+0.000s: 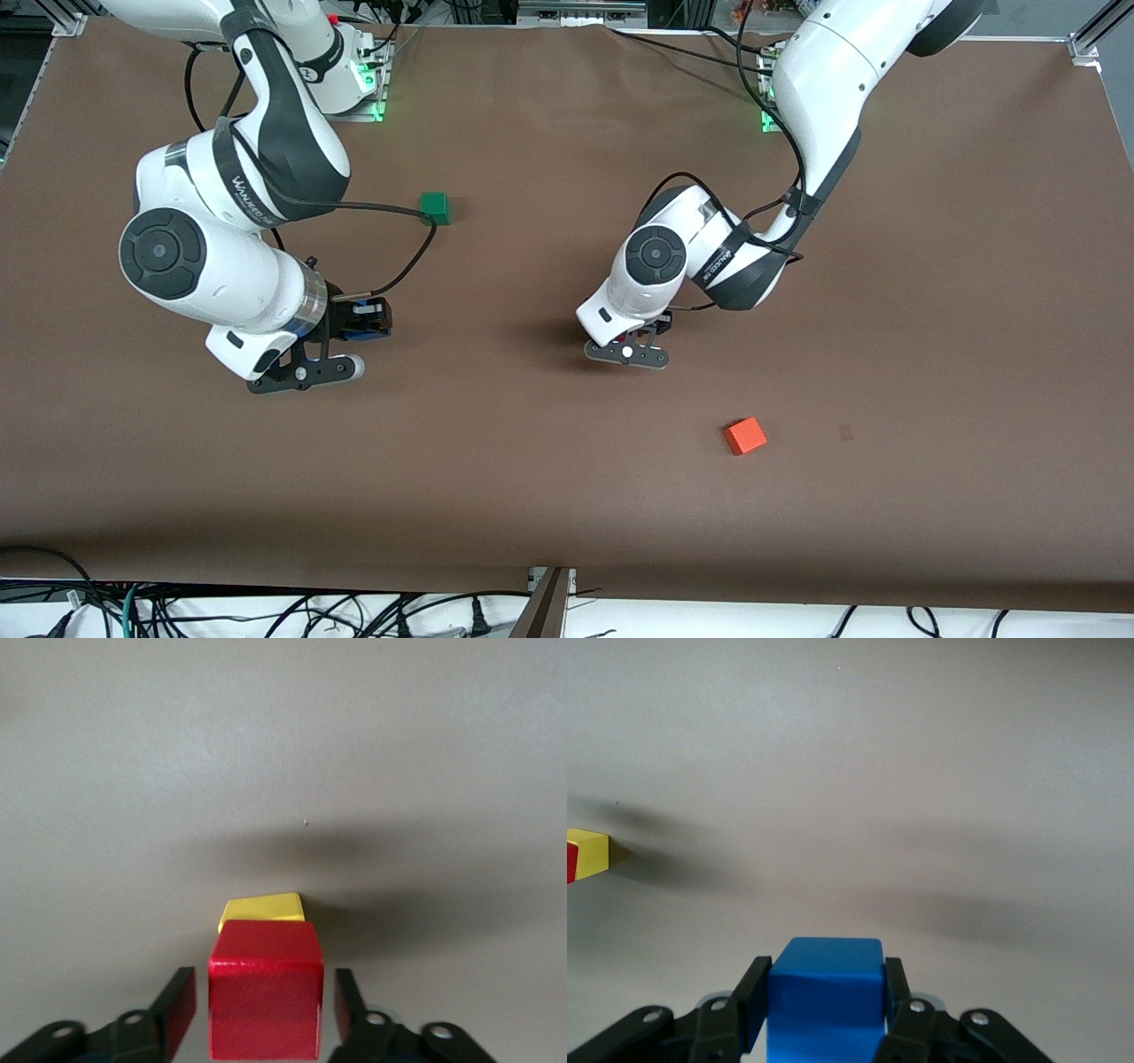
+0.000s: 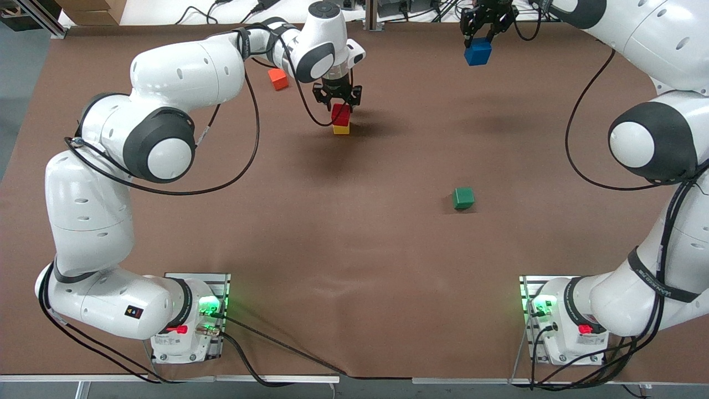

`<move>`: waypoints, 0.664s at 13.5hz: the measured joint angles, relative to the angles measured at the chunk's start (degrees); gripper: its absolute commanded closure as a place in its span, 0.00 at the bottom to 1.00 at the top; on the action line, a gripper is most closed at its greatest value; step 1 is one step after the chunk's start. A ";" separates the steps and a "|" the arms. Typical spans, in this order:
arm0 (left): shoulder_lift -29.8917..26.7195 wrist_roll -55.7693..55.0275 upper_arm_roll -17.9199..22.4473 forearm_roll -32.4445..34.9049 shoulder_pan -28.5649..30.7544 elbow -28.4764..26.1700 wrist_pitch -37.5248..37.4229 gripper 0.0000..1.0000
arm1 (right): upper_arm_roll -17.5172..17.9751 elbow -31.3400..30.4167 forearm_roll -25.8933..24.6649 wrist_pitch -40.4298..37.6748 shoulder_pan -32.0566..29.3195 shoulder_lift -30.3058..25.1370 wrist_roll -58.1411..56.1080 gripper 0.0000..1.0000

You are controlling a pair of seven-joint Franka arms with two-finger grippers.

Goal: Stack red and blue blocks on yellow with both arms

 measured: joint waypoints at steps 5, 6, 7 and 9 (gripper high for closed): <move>-2.39 -0.10 0.47 0.00 4.14 9.39 -10.49 0.00 | 0.09 0.05 0.04 0.98 0.45 0.16 3.44 0.65; -3.39 -0.04 0.48 0.00 5.85 11.42 -12.53 0.00 | 0.16 0.06 0.09 1.37 0.99 0.22 5.49 0.65; -4.59 -0.01 0.47 0.00 7.76 12.78 -13.59 0.00 | 0.24 0.07 0.16 1.97 1.88 0.29 7.81 0.65; -7.45 0.06 0.45 0.00 11.75 13.98 -14.31 0.00 | 0.38 0.82 0.30 3.14 4.92 0.82 13.71 0.65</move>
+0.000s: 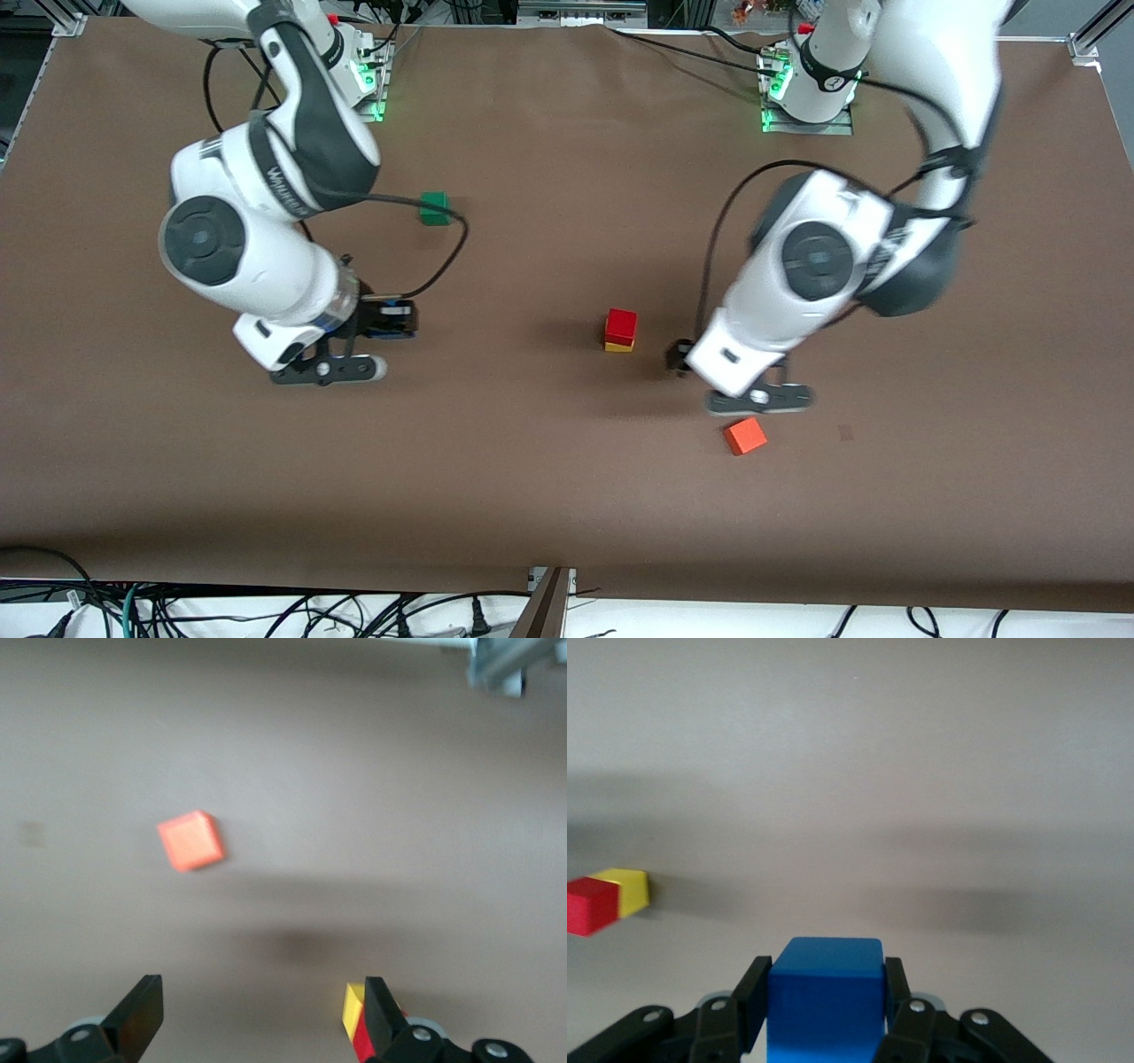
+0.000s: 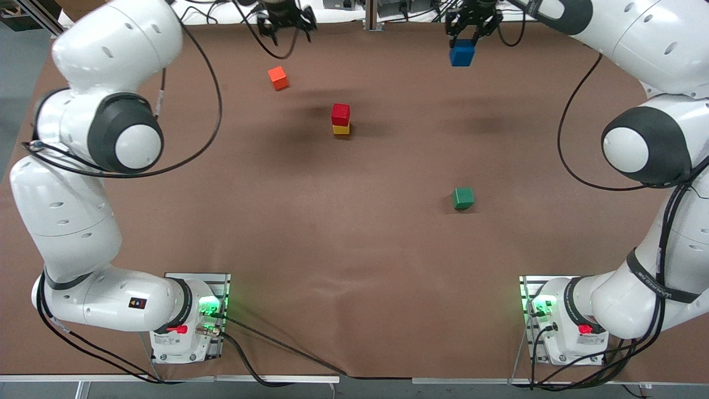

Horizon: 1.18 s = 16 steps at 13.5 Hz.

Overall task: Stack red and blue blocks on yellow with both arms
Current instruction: 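Move the blue block over the red block while the left gripper withdraws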

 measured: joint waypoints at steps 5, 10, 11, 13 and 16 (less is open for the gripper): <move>-8.31 7.93 -0.05 0.00 9.20 0.47 -9.57 0.00 | 0.08 7.79 0.03 4.81 12.38 7.16 21.00 0.65; -11.70 22.82 -0.08 -1.42 20.27 0.41 -17.28 0.00 | -0.28 8.73 -3.49 16.23 20.79 13.63 34.48 0.65; -11.69 23.62 -0.10 -1.53 21.16 0.37 -18.25 0.00 | -0.31 8.80 -4.44 18.23 21.99 14.75 36.32 0.65; -11.78 24.44 -0.14 -1.54 21.38 0.30 -19.75 0.00 | -0.62 8.97 -6.12 20.90 24.00 16.62 37.97 0.64; -14.13 28.54 3.00 -2.13 19.98 -0.65 -21.67 0.00 | -1.49 9.14 -6.80 22.66 24.96 17.63 38.21 0.64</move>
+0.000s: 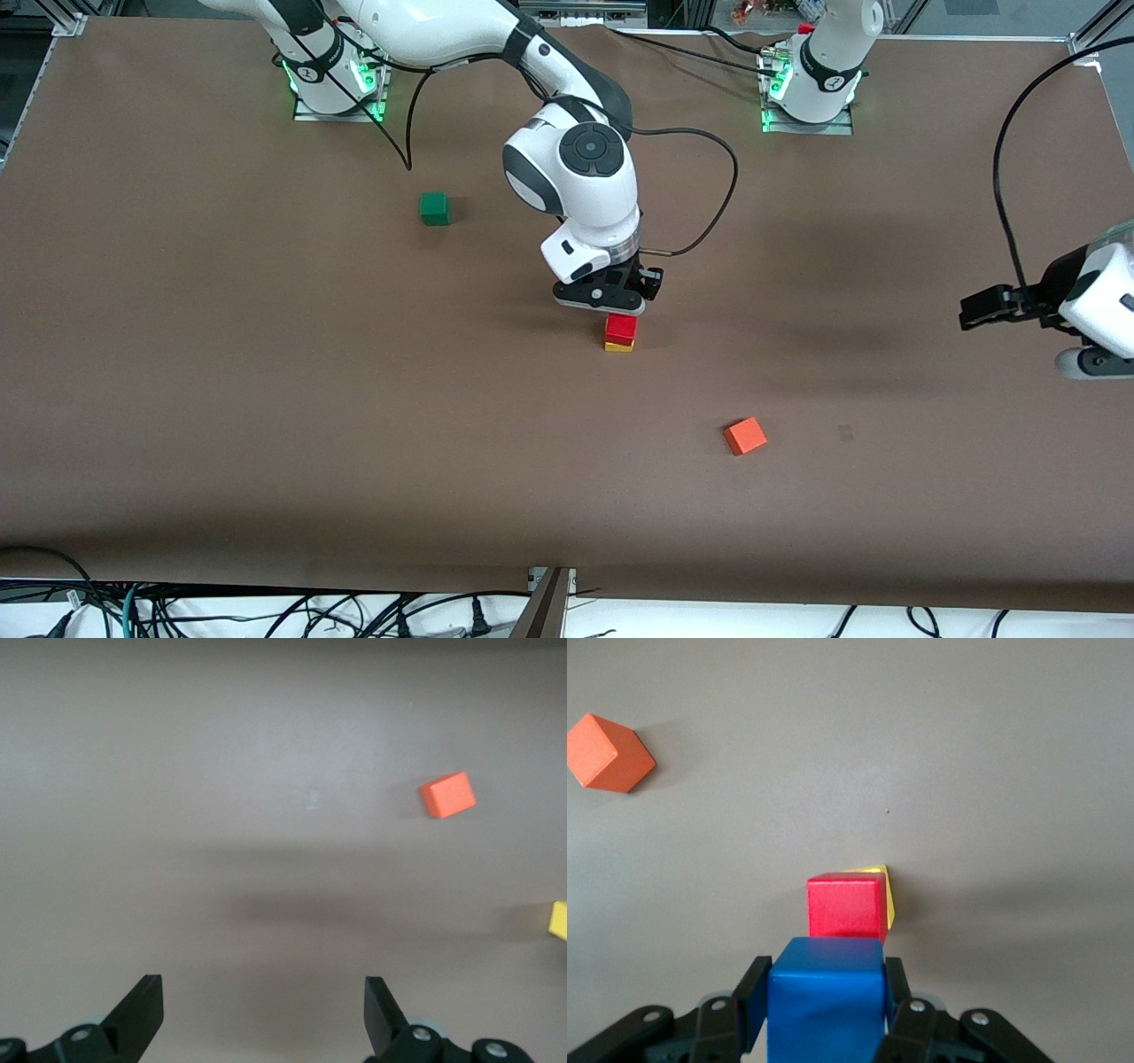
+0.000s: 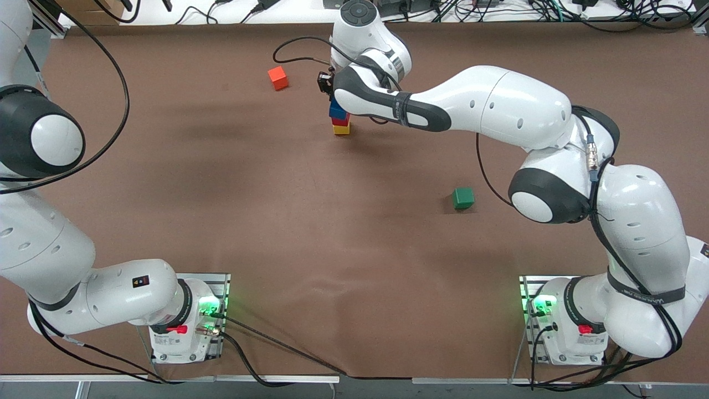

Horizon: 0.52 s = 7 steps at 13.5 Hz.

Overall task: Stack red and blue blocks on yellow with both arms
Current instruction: 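Move the blue block over the red block while the left gripper withdraws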

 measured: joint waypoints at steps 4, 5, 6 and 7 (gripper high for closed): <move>-5.29 2.09 15.76 -8.58 -10.05 -5.22 -0.36 0.00 | -0.06 0.09 -2.98 2.42 0.17 0.41 -0.12 0.62; -6.32 2.10 16.62 -8.73 -10.86 -6.78 -0.01 0.00 | -0.07 0.09 -3.33 3.15 0.19 0.76 -0.43 0.62; -7.49 2.10 16.80 -8.74 -11.18 -8.71 0.82 0.00 | -0.07 0.09 -3.97 3.49 0.21 1.10 -0.85 0.62; -8.81 2.10 16.87 -8.75 -11.43 -11.00 1.99 0.00 | -0.07 0.09 -4.70 3.61 0.23 1.35 -1.05 0.62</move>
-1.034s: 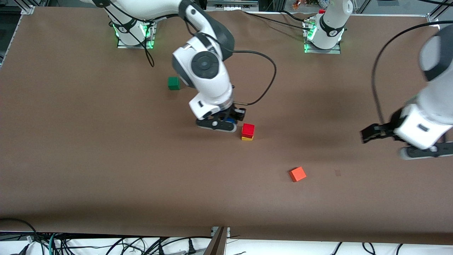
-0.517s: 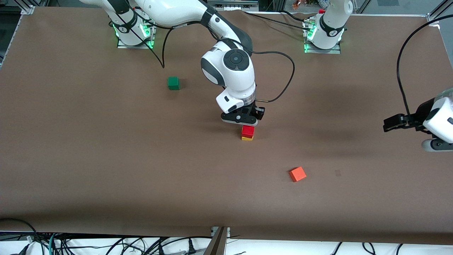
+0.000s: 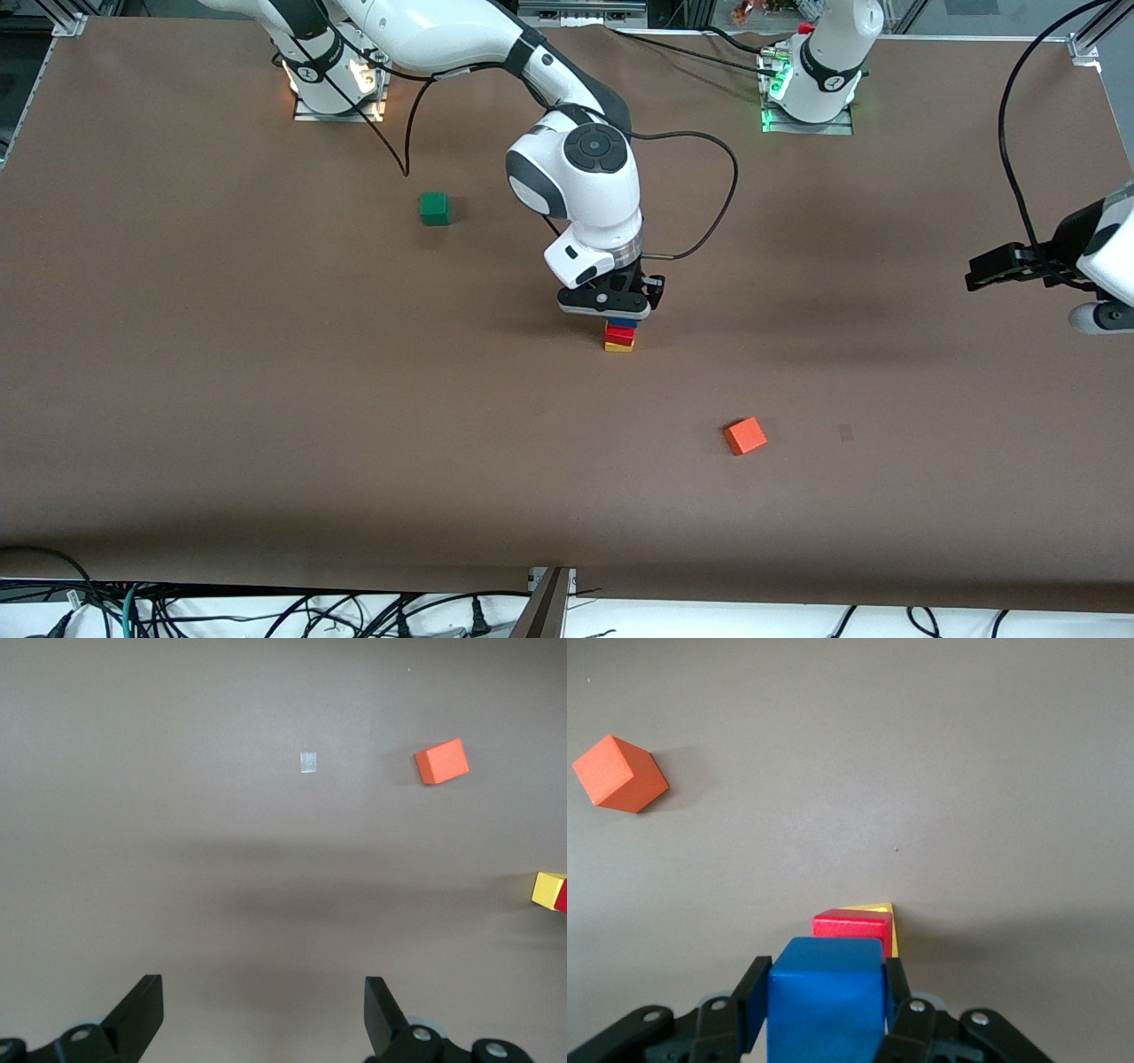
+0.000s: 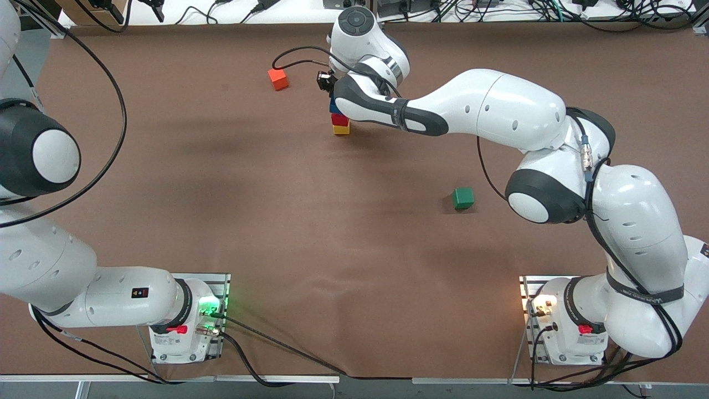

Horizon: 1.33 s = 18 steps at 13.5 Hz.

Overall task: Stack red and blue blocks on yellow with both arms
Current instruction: 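Move the blue block over the red block while the left gripper withdraws, then lower the blue block onto the red block with the right gripper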

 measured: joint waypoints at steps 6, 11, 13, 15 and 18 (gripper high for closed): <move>-1.66 0.00 0.26 0.00 -0.20 -4.70 2.16 0.00 | 0.00 0.01 -1.48 0.55 0.59 0.82 -0.28 0.51; -1.66 0.00 0.32 0.00 -0.20 -4.70 2.31 0.00 | -0.01 0.01 -1.58 0.64 0.82 0.91 -0.30 0.36; -1.66 0.00 0.33 0.00 -0.20 -4.70 2.33 0.00 | -0.01 0.01 -1.84 0.66 0.83 0.91 -0.30 0.08; -1.66 -0.02 0.33 0.00 -0.20 -4.70 2.33 0.00 | -0.01 0.01 -2.87 0.68 0.84 0.91 -0.32 0.01; -1.71 -0.02 0.33 0.00 -0.20 -4.70 2.33 0.00 | -0.14 0.12 -3.06 0.70 0.81 0.91 -0.58 0.00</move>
